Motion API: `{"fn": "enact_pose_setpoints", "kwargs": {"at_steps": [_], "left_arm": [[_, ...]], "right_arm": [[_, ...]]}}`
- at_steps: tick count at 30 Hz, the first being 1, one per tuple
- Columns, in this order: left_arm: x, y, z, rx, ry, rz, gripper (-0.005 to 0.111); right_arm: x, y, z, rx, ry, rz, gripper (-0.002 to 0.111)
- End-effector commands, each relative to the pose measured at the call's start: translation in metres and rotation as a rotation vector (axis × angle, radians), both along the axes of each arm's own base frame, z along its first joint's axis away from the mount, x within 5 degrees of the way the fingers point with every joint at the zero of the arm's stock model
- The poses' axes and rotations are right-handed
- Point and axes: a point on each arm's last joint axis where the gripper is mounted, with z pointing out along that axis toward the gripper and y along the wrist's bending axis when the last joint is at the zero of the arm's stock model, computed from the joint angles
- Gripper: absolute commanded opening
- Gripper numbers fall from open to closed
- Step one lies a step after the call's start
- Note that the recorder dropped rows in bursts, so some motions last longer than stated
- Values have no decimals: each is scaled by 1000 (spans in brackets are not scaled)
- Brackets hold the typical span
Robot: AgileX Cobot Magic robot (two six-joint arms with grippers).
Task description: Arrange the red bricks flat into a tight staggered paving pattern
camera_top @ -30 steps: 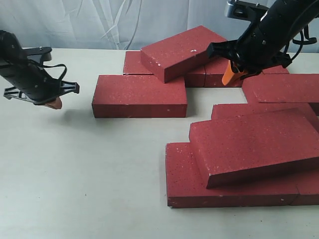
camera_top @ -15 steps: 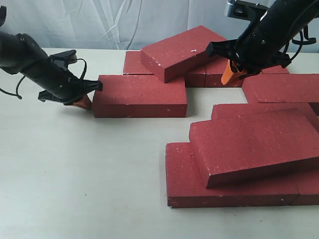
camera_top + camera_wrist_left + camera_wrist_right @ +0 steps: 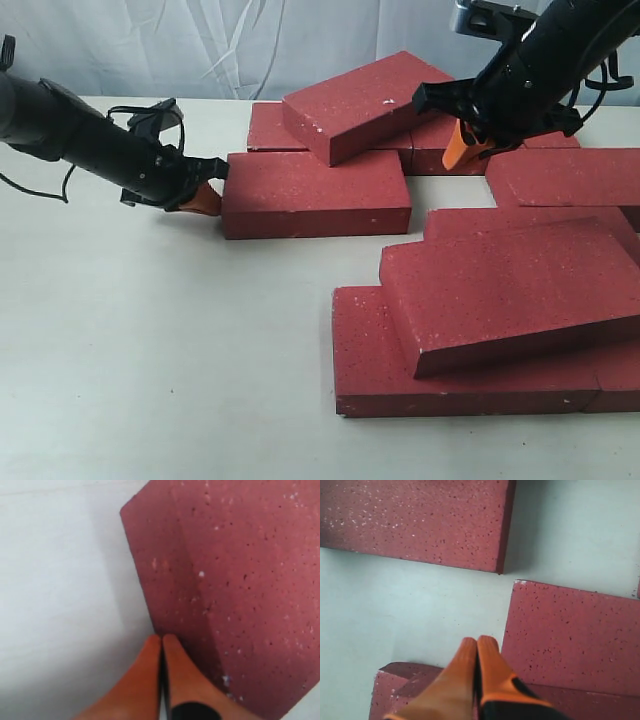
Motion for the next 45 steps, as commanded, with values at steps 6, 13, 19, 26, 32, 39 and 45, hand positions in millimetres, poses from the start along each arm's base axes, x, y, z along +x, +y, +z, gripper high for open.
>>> {"fn": "enact_pose_setpoints", "kwargs": {"at_steps": [6,13,19,26,32,39,45], "left_arm": [[-4,-29,3,-33,-57,-79,0],[-4,-39,5,-46,-118,-122,0],[0,-40,9,-93,-133,-54,0],[2,-52,13,-149,-182,-36,0],[4,-48,10,-86,-204,-30,0],[12,-8,8,-15,-172,28,0],[13,17,7,-28,-117,56,0]], "right_arm": [[0,-2,-1,0,-3,-1,-1],[0,-2,-1,0,-3,-1,-1],[0,-2,-1,1,-7,-2,-1],[1,-2,-1,1,-11,-2,-1],[1,-2,-1,0,-12,0,-1],[3,-3,-1,-14,-36,-1,-1],[23,-14,-4,-119,-204,-84,-1]]}}
